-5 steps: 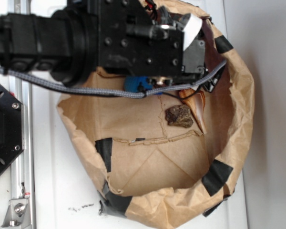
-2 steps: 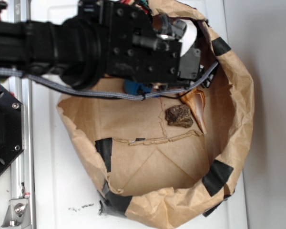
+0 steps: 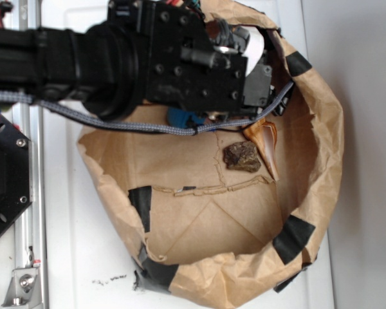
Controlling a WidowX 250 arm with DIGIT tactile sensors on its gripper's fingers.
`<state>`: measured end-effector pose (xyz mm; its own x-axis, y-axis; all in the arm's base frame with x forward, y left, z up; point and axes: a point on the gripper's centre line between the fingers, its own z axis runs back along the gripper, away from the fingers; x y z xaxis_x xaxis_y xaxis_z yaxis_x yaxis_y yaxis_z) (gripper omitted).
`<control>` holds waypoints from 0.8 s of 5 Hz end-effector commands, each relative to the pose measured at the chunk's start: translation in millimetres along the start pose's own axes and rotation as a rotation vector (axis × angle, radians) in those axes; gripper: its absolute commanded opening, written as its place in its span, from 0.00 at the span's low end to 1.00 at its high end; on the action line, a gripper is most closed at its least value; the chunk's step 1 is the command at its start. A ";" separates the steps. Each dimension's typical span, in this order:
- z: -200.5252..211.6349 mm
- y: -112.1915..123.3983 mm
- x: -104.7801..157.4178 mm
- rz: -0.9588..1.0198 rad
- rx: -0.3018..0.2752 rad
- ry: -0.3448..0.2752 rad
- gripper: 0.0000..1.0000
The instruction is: Grab the green ball.
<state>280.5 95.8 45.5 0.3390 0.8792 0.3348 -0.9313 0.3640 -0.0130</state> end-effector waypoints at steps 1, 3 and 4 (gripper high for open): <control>-10.0 -3.6 26.2 0.058 0.033 -0.057 1.00; -26.6 -21.9 40.9 0.089 0.078 -0.049 0.00; -27.1 -27.8 44.0 0.074 0.061 -0.058 0.00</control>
<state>319.2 115.0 23.0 0.3056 0.8803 0.3629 -0.9512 0.2996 0.0743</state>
